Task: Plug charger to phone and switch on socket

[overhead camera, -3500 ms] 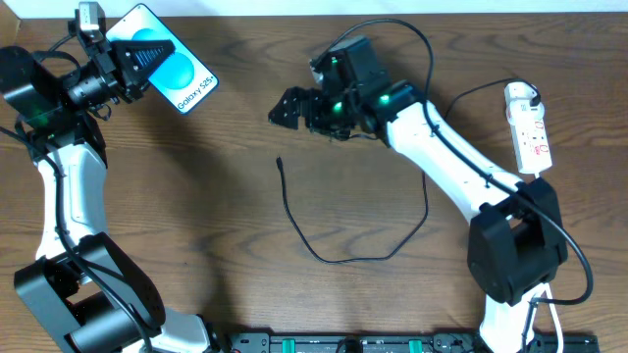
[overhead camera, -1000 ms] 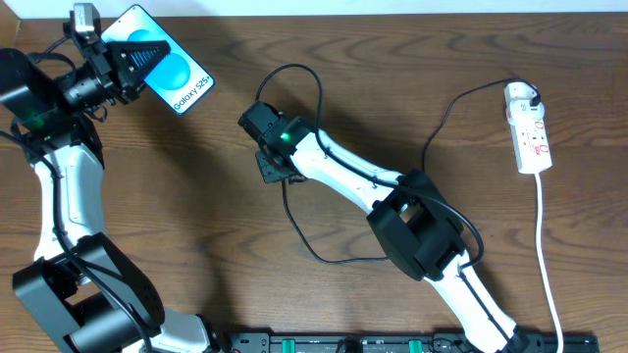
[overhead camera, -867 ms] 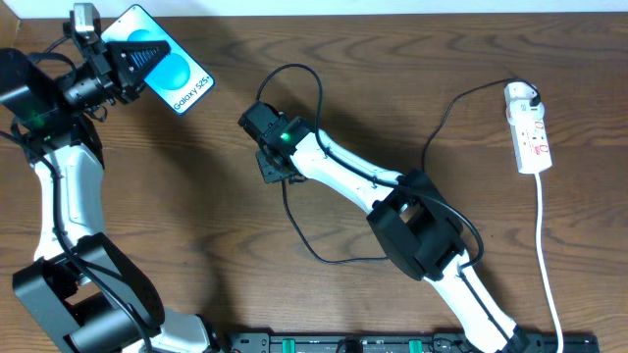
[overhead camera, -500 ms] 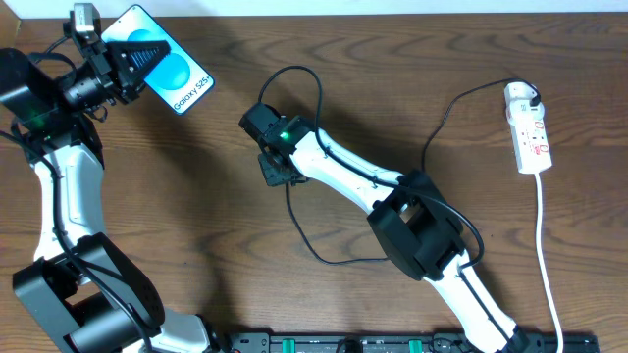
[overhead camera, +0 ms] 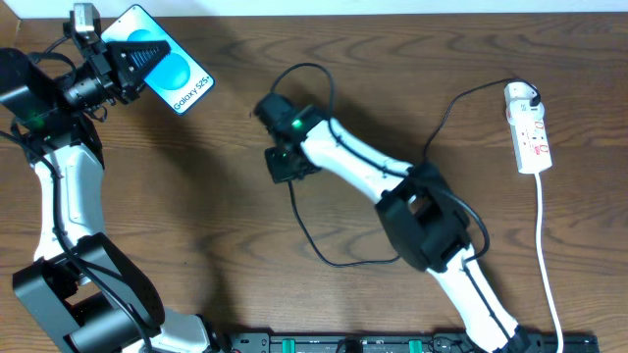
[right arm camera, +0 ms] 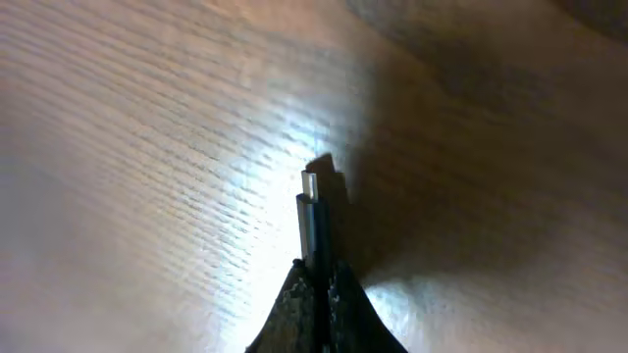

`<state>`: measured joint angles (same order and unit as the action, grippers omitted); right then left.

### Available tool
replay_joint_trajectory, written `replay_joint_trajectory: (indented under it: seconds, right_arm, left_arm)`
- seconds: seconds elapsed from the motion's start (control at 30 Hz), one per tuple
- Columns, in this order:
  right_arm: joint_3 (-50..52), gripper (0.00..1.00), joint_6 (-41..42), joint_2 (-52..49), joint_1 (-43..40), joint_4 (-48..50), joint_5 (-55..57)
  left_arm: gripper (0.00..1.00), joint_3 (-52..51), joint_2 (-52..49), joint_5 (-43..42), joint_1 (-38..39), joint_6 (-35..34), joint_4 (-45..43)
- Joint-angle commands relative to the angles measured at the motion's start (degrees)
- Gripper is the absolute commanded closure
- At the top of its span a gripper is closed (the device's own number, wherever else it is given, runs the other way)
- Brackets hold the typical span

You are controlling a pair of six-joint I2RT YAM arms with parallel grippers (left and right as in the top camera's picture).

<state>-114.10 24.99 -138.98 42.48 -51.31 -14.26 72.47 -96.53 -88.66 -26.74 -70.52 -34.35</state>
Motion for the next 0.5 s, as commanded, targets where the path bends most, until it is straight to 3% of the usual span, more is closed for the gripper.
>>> replay_joint_trajectory:
  seconds: [0.0, 0.2, 0.3, 0.47]
  right_arm:
    - [-1.07, 0.99, -8.48, -2.23, -5.55, 1.22, -22.73]
    - [-1.07, 0.99, -14.60, -2.23, -12.72, 9.55, -60.43]
    - [-1.07, 0.99, -14.58, -2.23, -14.58, 15.23, -73.00]
    - [-1.07, 0.99, -13.92, -1.90, -14.86, 17.18, -75.30]
  left_arm:
    - [0.93, 0.50, 1.07, -1.36, -0.24, 0.15, -0.44]
    - [0.92, 0.50, 1.07, -1.33, -0.24, -0.96, -0.42]
    - [0.93, 0.50, 1.07, -1.33, -0.24, -2.25, -0.44]
    - [0.92, 0.50, 1.07, -1.36, -0.24, -2.25, -0.42]
